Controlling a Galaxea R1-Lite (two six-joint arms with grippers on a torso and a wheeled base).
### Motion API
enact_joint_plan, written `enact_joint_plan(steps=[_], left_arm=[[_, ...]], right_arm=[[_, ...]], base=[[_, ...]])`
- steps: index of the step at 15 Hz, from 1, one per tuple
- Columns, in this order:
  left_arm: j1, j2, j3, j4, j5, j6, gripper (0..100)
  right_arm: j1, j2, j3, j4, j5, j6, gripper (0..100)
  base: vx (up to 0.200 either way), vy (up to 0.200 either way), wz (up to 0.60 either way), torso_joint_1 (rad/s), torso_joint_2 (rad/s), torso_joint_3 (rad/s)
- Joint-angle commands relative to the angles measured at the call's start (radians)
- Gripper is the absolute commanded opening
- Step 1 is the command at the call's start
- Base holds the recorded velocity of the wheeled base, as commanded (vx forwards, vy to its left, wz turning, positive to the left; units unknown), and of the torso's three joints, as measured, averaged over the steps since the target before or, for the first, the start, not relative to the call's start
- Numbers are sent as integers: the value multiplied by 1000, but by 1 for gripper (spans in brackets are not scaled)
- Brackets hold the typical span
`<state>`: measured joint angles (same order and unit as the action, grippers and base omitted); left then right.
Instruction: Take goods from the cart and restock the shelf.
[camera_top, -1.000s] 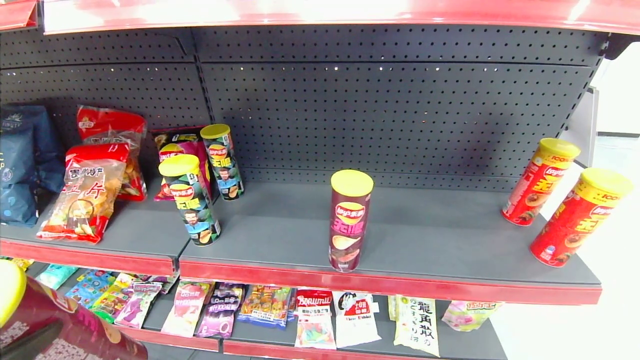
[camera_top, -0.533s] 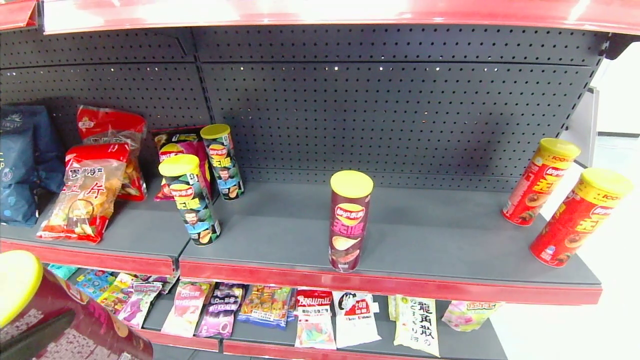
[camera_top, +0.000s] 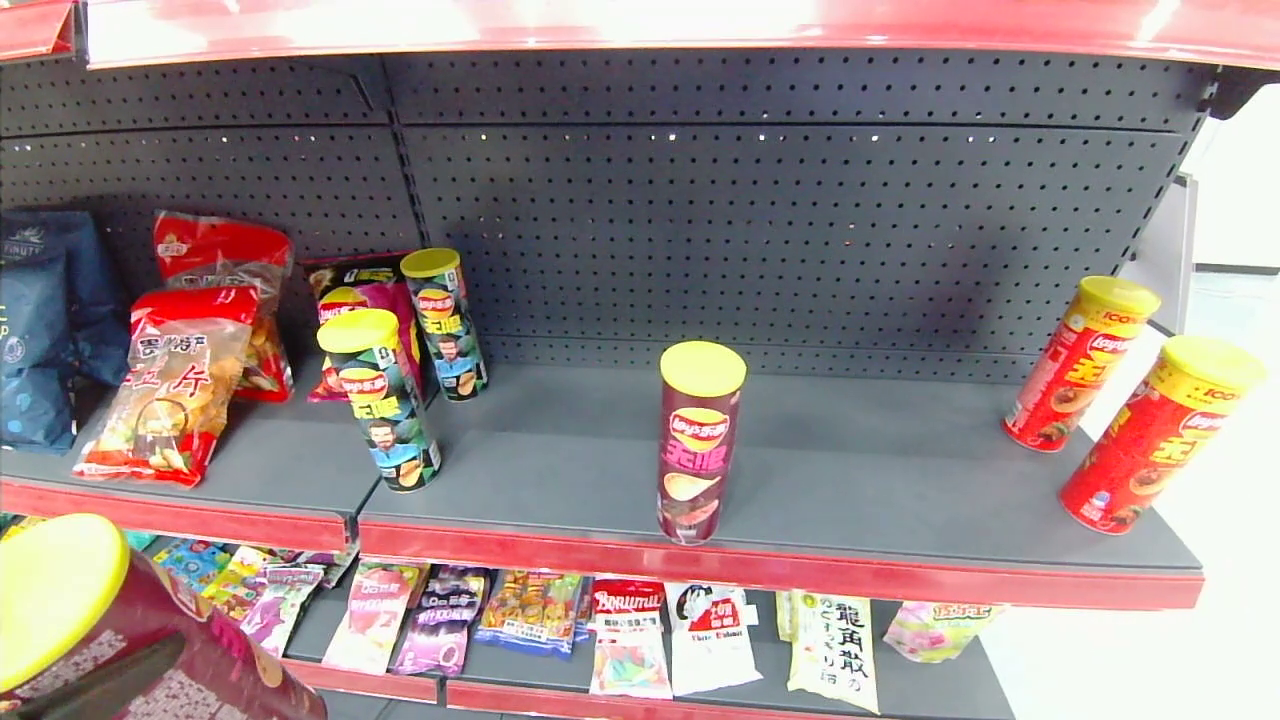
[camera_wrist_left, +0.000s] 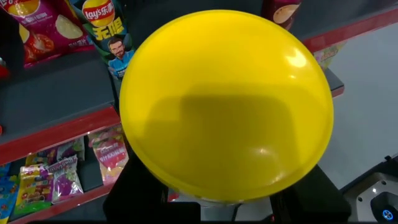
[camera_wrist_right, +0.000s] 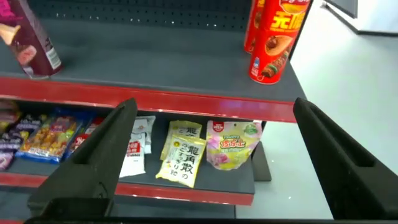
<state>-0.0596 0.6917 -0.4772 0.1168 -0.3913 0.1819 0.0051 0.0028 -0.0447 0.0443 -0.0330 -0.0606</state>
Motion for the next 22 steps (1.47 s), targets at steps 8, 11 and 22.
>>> enact_joint_plan(steps=[8,11,22], left_arm=[[-3,15,2,-6,0,-1,0],[-5,12,5,-5,-24,1,0],[3,84,22,-69,-1,-4,0]], right_arm=[[-1,-3,42,-41,-13,96,100],[-1,-3,42,-43,-8,96,100],[-1,-3,42,-43,-8,96,100]], base=[[0,0,0,0,0,0],[0,0,0,0,0,0],[0,0,-327,4,0,1]])
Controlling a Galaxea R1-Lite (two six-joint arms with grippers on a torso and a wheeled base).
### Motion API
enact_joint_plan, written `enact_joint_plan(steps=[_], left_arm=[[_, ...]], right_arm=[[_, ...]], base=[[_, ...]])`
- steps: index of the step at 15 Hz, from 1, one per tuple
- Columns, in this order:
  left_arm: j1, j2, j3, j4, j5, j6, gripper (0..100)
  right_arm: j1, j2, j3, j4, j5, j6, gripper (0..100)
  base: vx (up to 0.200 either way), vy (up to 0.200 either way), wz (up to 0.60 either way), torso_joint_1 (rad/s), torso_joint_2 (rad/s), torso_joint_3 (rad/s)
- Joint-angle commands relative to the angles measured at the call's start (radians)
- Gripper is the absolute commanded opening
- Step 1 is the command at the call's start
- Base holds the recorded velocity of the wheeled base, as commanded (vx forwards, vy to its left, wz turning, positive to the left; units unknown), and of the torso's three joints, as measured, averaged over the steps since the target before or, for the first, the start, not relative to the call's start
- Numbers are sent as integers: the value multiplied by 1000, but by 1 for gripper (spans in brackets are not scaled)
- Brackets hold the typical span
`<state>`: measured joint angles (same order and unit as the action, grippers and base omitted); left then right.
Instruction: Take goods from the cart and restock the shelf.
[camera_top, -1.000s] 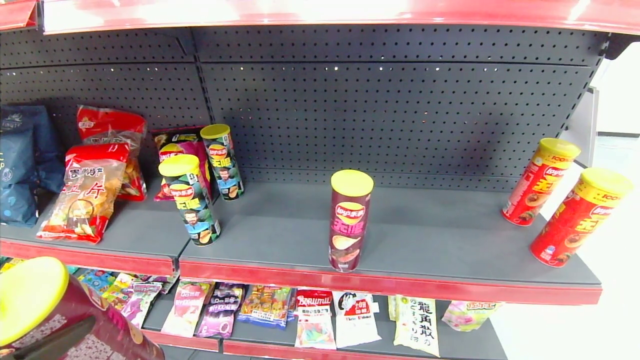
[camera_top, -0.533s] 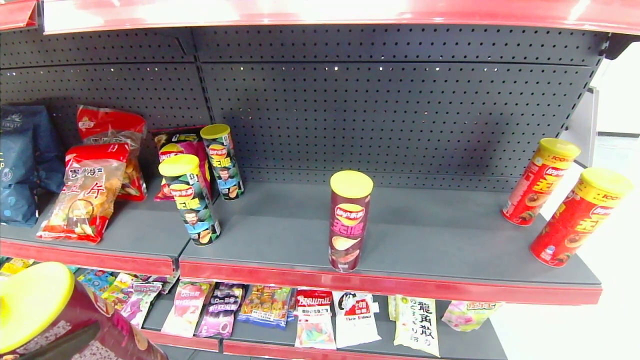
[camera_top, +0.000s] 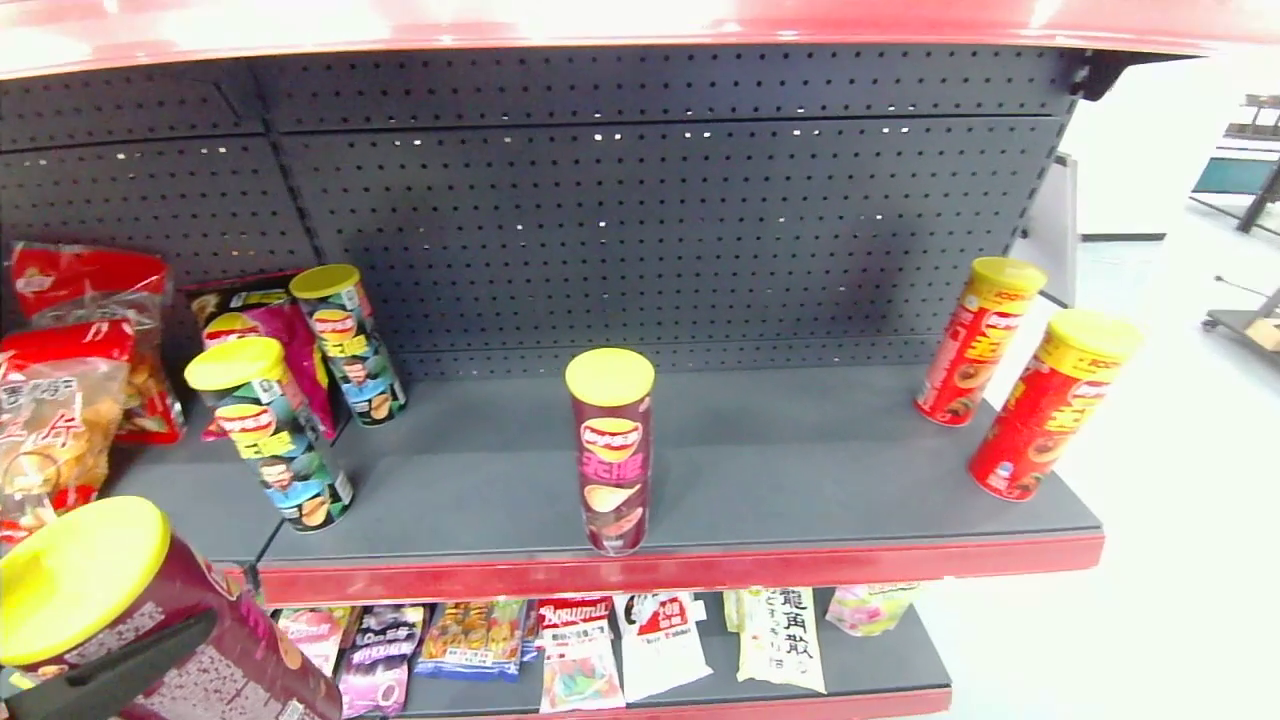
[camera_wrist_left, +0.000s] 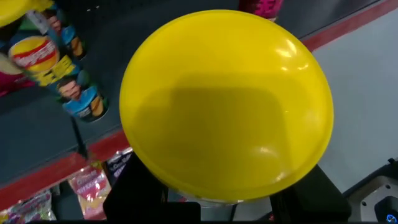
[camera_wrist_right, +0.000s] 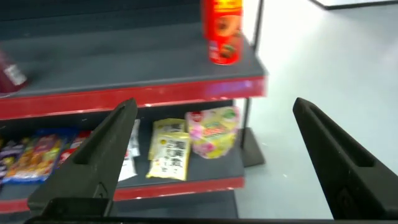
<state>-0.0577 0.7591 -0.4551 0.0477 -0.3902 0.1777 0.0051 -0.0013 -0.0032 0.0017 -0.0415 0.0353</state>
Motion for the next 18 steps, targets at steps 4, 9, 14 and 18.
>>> enact_joint_plan(steps=[4,9,14,18], left_arm=[[6,26,1,0,79,-21,0],[10,290,-11,-192,157,-73,0],[10,537,-151,-385,140,-76,0],[10,592,-181,-385,100,-90,0]], right_arm=[[-1,1,0,0,2,0,100],[-1,1,2,0,5,-3,100],[-1,1,0,0,5,-3,100],[-1,1,2,0,5,-3,100]], base=[[0,0,0,0,0,0],[0,0,0,0,0,0],[0,0,0,0,0,0],[0,0,0,0,0,0]])
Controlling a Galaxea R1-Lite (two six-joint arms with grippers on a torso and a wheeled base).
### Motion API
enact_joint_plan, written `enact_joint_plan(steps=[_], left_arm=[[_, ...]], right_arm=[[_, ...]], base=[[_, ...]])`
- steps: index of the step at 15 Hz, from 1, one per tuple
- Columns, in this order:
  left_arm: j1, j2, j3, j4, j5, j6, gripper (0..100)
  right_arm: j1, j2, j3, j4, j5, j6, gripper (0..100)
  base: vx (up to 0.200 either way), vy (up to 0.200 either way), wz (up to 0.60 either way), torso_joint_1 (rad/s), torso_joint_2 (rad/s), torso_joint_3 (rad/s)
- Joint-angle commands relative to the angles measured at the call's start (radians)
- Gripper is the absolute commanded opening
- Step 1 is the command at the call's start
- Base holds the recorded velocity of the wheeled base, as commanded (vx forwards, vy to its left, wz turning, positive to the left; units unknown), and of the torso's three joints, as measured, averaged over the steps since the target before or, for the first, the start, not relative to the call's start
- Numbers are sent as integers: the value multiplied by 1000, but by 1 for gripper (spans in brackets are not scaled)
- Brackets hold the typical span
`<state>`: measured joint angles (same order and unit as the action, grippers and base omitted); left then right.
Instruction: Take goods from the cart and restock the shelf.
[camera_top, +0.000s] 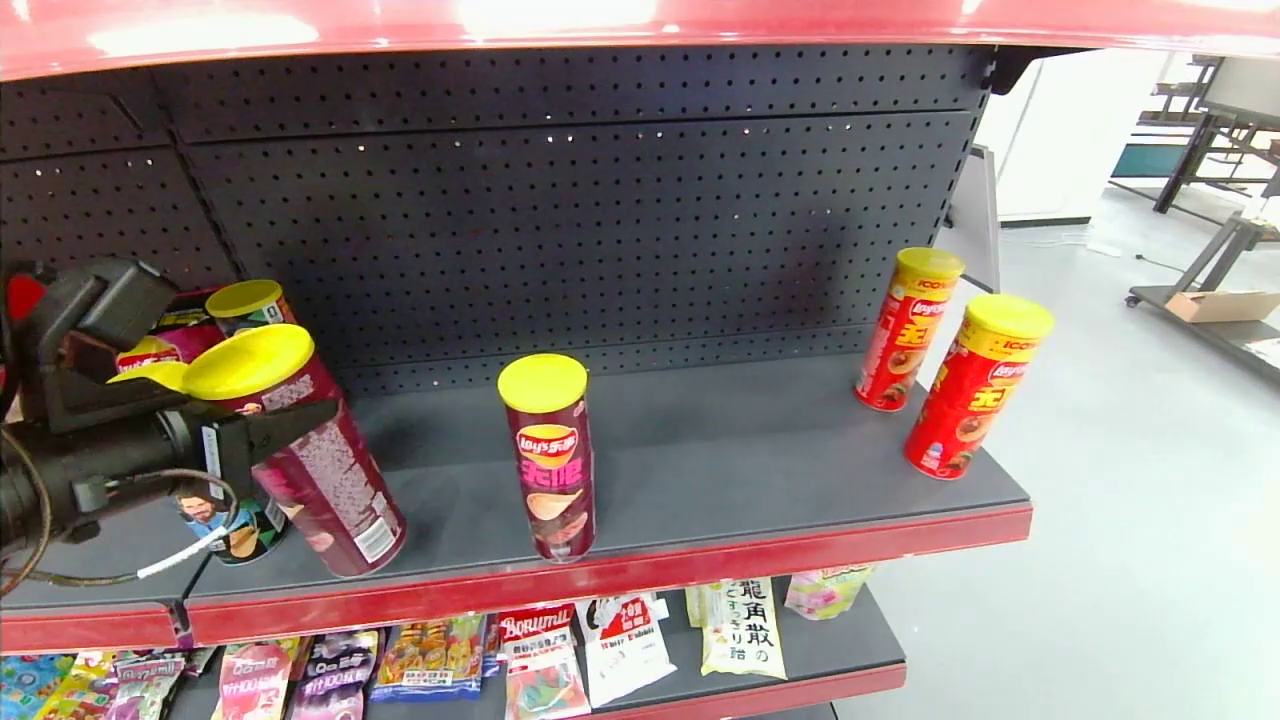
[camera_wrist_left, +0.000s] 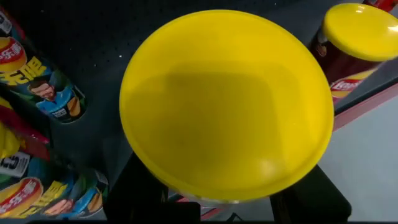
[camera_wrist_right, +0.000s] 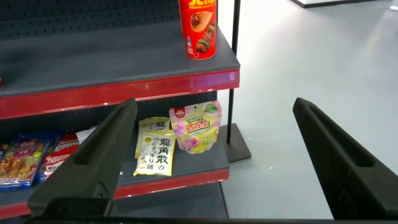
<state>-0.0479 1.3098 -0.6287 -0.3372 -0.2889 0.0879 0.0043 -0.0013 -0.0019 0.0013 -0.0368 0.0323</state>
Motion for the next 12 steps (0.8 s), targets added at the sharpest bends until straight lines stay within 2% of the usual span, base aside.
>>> enact_joint_plan(steps=[1,4,8,12], left_arm=[[-3,74,-9,-2,-3,0,0],[-3,137,-5,-62,-4,0,0],[-72,246,0,-204,-4,6,0],[-73,345,-20,-335,-7,9,0]], right_arm=[[0,1,0,0,0,0,100],[0,1,0,0,0,0,100],[0,1,0,0,0,0,100],[0,1,0,0,0,0,100]], base=[[0,0,0,0,0,0],[0,0,0,0,0,0],[0,0,0,0,0,0],[0,0,0,0,0,0]])
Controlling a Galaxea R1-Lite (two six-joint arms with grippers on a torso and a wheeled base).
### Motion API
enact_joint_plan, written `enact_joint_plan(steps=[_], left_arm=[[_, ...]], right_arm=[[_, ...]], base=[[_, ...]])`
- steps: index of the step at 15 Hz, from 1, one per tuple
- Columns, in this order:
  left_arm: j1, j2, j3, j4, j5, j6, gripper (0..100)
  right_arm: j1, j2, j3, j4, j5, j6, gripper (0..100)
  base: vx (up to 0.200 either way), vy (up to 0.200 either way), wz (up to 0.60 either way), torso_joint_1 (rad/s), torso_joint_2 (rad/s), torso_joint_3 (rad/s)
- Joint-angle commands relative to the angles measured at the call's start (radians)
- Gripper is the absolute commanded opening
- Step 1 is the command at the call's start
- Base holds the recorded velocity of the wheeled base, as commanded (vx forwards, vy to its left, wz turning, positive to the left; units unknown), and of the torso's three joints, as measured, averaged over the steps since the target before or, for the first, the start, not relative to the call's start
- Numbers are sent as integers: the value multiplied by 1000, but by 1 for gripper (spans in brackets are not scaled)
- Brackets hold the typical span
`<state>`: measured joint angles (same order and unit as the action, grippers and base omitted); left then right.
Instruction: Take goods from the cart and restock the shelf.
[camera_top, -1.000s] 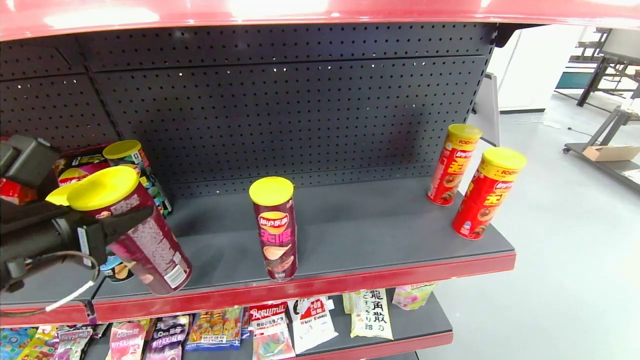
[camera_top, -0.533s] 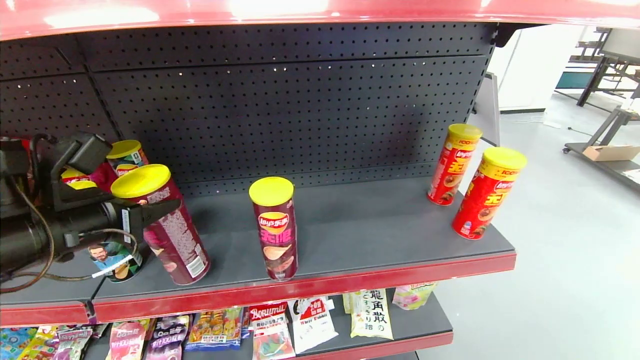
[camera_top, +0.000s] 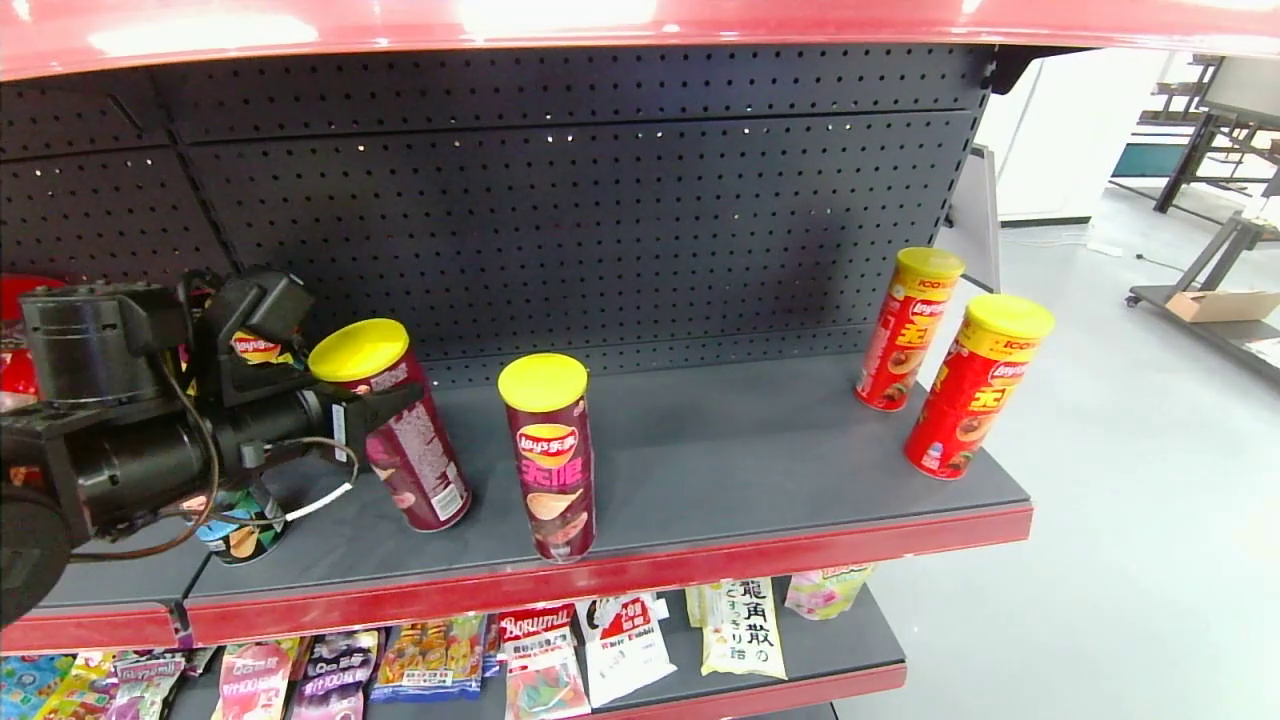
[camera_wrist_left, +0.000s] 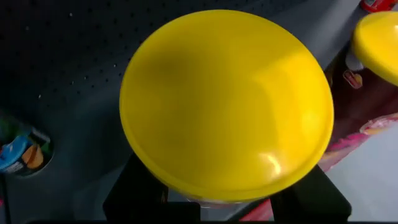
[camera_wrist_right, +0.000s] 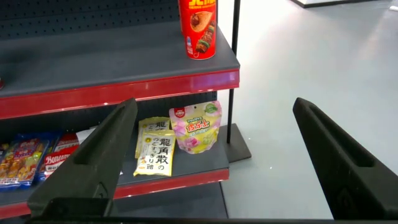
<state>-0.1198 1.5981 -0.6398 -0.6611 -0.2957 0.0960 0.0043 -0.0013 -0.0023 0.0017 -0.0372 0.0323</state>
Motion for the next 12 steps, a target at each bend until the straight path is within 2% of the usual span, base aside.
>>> enact_joint_plan(steps=[1,5,12], left_arm=[[-1,91,-23,-40,0,1,0],[-3,198,-120,-86,-2,-1,0],[-63,375,-365,-94,0,-2,0]], right_arm=[[0,1,-1,0,0,0,100],[0,1,1,0,0,0,100],[0,1,1,0,0,0,100]], base=[[0,0,0,0,0,0],[0,0,0,0,0,0],[0,0,0,0,0,0]])
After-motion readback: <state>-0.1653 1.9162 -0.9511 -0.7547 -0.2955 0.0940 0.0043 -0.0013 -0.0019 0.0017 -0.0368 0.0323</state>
